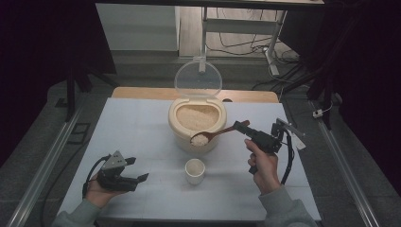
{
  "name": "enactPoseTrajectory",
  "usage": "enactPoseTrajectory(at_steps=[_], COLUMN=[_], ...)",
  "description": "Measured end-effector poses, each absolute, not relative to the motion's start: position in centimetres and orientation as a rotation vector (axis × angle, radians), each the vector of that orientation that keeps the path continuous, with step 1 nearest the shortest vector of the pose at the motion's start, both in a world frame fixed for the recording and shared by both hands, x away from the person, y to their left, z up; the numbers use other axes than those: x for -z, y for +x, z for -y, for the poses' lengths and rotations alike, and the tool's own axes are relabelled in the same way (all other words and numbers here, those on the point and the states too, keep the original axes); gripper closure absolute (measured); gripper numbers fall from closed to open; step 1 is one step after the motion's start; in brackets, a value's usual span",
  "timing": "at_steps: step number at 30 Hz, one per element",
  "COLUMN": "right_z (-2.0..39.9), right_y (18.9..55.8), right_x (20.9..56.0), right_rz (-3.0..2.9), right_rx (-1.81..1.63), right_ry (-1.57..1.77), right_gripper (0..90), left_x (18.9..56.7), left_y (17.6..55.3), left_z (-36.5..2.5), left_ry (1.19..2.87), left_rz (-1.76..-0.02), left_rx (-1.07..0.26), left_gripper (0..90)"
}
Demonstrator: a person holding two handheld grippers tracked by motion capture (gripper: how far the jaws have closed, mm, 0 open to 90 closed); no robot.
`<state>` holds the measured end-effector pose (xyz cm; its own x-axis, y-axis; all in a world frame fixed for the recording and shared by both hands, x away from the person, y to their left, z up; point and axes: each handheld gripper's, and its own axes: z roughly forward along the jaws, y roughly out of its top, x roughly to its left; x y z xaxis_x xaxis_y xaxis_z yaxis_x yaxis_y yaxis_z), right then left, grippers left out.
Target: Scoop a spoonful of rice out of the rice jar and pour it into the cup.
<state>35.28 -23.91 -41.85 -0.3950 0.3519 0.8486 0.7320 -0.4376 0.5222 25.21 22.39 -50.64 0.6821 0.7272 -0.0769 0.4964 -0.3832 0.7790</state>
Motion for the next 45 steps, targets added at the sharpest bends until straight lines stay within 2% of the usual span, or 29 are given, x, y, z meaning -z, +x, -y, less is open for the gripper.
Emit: enactPoseTrajectory(at_steps=[18,45], right_z=[24.1,22.0], right_y=[34.2,33.9], right_x=[44.5,43.2], right_rz=[1.598,1.918], right_rx=[1.774,1.751], right_ry=[-1.569,-1.526], right_gripper=[83.3,83.3], left_x=[50.7,50.8], left_y=[25.2,25.3], left_z=[-22.4,-22.5], left_ry=[2.065,2.073], left_rz=[-0.943,-0.943], left_rx=[-0.352,-0.349], left_gripper=[20.2,20.2])
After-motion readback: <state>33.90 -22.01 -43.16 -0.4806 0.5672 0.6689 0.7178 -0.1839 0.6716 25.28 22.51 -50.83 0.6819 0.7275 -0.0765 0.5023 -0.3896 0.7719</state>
